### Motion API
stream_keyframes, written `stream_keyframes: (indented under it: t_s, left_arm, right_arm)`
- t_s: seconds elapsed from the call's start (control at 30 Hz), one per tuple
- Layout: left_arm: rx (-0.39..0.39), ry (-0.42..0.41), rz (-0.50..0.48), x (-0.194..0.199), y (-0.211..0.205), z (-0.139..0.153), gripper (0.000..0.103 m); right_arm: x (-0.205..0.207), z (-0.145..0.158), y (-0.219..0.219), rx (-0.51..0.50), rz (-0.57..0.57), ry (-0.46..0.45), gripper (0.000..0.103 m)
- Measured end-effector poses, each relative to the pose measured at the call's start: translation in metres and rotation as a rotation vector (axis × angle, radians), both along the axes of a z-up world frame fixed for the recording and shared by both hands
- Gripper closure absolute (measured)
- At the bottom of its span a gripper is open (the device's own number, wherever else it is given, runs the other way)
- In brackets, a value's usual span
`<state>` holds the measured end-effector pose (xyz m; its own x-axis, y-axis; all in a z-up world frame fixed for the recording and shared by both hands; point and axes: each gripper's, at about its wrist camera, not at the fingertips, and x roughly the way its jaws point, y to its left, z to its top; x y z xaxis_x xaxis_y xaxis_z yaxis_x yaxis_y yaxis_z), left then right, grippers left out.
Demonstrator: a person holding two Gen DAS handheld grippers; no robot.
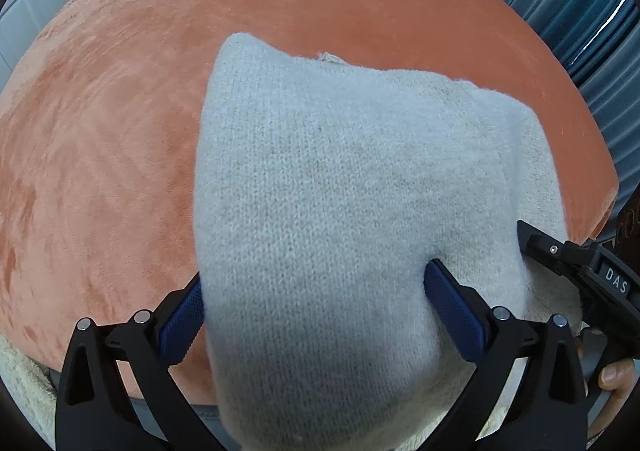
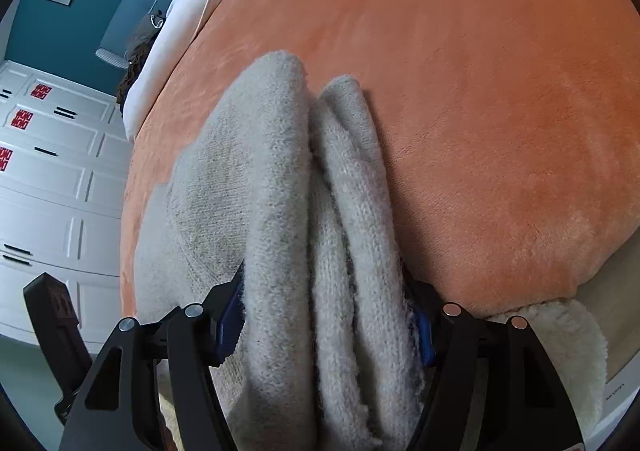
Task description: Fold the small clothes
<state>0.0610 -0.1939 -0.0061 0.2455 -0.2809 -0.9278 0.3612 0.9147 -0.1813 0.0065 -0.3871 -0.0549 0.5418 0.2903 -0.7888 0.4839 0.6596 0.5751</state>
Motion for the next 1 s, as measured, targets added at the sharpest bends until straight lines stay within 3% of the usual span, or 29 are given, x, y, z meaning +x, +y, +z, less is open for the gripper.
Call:
stream_keyframes:
  t_s: [0.1,0.23,0.4,0.47,0.77,1.0]
  left_arm:
    - [-0.015,0.011,-0.001,0.003,-0.002,-0.004,0.005]
    - [-0.029,0.032,-0.024,0.005,-0.001,0.000,0.010]
    - [-0.001,-0.050,-0.124,-0.006,-0.002,0.035,0.059]
    - [-0.022,-0.064,-0.138,-0.007,0.004,0.050,0.064]
    - [-0.141,-0.198,-0.161,-0.021,0.026,0.129,0.066]
    - [-0.219,-0.339,-0.151,-0.019,0.061,0.191,0.066]
  right_arm:
    - [0.002,-0.003,-0.002,-0.009,0.011,-0.005,0.041]
    - [0.002,0.003,0.002,-0.039,0.028,-0.024,0.061]
    - [-0.005,0.029,0.019,-0.106,0.003,-0.051,0.071]
    - [-0.009,0.042,0.023,-0.104,-0.019,-0.076,0.072]
    - [-0.027,0.136,0.054,-0.237,-0.034,-0.230,0.072]
    - [-0.031,0.213,0.088,-0.323,-0.029,-0.406,0.072]
